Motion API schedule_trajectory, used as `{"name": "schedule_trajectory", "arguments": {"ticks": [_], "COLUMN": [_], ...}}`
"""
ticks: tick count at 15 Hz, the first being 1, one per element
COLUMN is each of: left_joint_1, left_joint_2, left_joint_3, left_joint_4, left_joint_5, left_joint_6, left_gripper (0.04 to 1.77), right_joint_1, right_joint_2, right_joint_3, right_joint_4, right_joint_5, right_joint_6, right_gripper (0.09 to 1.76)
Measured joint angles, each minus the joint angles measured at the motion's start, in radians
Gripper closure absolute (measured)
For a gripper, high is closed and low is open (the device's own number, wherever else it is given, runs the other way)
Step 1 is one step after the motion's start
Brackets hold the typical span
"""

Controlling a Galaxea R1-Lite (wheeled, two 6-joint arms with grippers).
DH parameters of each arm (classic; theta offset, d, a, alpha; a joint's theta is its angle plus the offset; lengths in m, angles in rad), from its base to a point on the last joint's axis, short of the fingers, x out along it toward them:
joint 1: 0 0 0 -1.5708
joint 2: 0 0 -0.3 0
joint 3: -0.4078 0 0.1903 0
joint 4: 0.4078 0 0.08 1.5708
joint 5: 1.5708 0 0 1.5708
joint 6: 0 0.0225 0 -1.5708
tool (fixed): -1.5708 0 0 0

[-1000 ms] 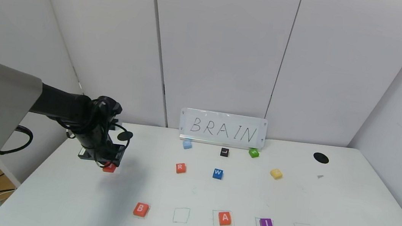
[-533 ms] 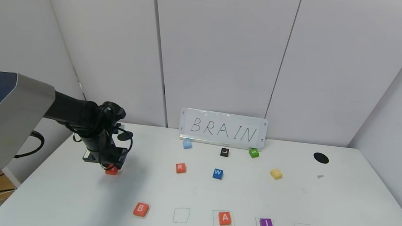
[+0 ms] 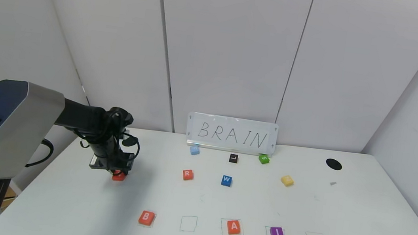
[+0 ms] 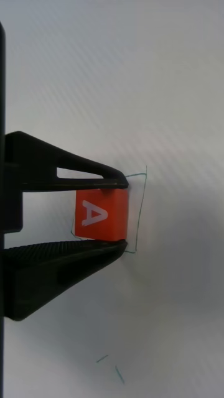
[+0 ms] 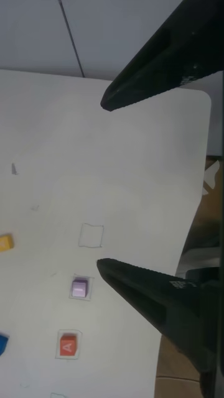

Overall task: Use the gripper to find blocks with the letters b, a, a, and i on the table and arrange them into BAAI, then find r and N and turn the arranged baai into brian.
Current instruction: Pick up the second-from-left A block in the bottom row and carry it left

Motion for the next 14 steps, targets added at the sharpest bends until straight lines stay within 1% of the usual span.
{"name": "schedule_trajectory", "arguments": {"ticks": [9, 10, 12, 14], "left_joint_1": [0.000, 0.000, 0.000, 0.000], "left_joint_2": [-0.004, -0.005, -0.006, -0.008], "left_joint_3": [0.018, 0.022, 0.024, 0.024], "left_joint_4": [0.002, 0.001, 0.000, 0.000], "left_joint_5": [-0.005, -0.005, -0.004, -0.003], "left_joint_6": [0.006, 0.007, 0.008, 0.008], "left_gripper": [1.30, 1.23, 0.97, 0.78], "right_joint_1": [0.005, 0.006, 0.006, 0.006], "right_joint_2": [0.001, 0.001, 0.001, 0.001], "right_joint_3": [0.002, 0.003, 0.003, 0.003], "right_joint_4": [-0.001, -0.001, -0.001, -0.001], "right_joint_5": [0.000, 0.000, 0.000, 0.000], "right_joint_6": [0.000, 0.000, 0.000, 0.000], "right_gripper": [0.14, 0.14, 0.14, 0.14]}}
